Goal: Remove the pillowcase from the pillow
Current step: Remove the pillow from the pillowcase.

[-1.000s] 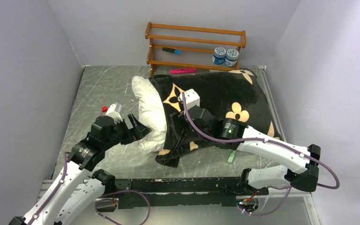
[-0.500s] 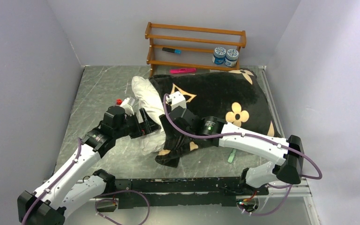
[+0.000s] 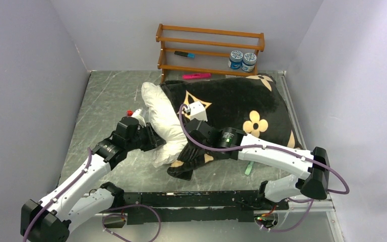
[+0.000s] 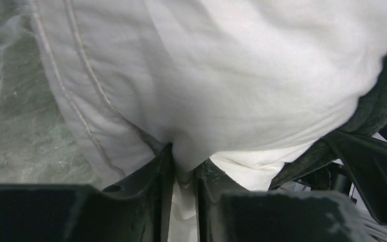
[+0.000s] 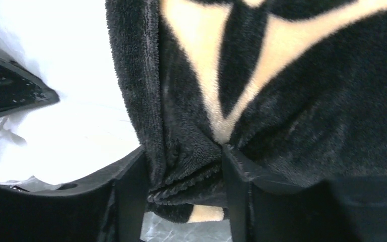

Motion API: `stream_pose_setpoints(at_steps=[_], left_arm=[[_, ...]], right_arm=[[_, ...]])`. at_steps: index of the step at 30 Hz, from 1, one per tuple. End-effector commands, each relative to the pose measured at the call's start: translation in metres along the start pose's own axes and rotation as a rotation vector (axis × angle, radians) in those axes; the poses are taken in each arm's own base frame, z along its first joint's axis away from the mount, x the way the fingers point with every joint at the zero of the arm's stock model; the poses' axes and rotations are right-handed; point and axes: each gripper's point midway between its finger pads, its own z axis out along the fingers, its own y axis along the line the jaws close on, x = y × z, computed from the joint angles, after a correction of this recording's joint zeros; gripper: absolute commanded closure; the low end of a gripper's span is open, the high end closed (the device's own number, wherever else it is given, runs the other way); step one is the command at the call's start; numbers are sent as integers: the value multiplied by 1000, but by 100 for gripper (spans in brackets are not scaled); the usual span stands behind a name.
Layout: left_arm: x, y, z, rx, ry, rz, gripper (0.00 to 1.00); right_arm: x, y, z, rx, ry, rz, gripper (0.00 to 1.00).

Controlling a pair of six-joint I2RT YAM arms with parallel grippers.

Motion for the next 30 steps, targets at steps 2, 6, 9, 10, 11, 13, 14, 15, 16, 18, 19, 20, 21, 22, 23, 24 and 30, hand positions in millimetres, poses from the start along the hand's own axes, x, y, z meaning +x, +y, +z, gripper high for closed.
stream_pose_setpoints(at_steps=[2, 6, 9, 10, 11, 13, 14, 15, 16, 18, 19, 20, 21, 22, 23, 24, 30], left_arm=[[4, 32, -3, -152, -17, -1, 86], [6, 45, -5, -201, -41, -36, 95], [1, 48, -8, -223, -67, -27, 95], [0, 48, -9, -229, -69, -21, 95], [-1, 48, -10, -233, -68, -14, 95], [-4, 46, -11, -235, -65, 0, 95], [-5, 45, -12, -235, -64, 6, 95], [-7, 43, -12, -232, -67, 16, 95], [-9, 41, -13, -229, -70, 25, 95], [-15, 35, -15, -216, -81, 47, 95], [-18, 32, -17, -208, -90, 62, 95], [-22, 28, -19, -197, -97, 80, 95], [-25, 21, -21, -170, -99, 111, 95], [-27, 13, -22, -138, -97, 137, 90], [-28, 6, -24, -106, -92, 162, 81], [-29, -1, -27, -78, -85, 190, 68], [-19, -13, -43, -42, 4, 263, 21]], right_arm=[[19, -45, -12, 150, 34, -34, 54], [22, -68, -17, 223, 41, -36, 75], [21, -90, -21, 277, 44, -21, 90], [21, -99, -23, 298, 48, -13, 94], [23, -110, -24, 322, 56, -2, 97], [23, -129, -26, 358, 63, 41, 100], [22, -136, -27, 361, 60, 67, 100], [22, -138, -26, 342, 62, 87, 100], [21, -138, -24, 322, 60, 98, 100], [20, -125, -20, 245, 54, 98, 100], [19, -117, -17, 199, 52, 94, 100], [18, -107, -14, 140, 47, 91, 100], [16, -96, -11, 81, 38, 91, 100], [13, -87, -10, 30, 26, 97, 100], [10, -78, -9, -15, 9, 108, 100], [6, -72, -8, -48, -8, 118, 100], [-10, -56, 0, -116, -48, 105, 100]])
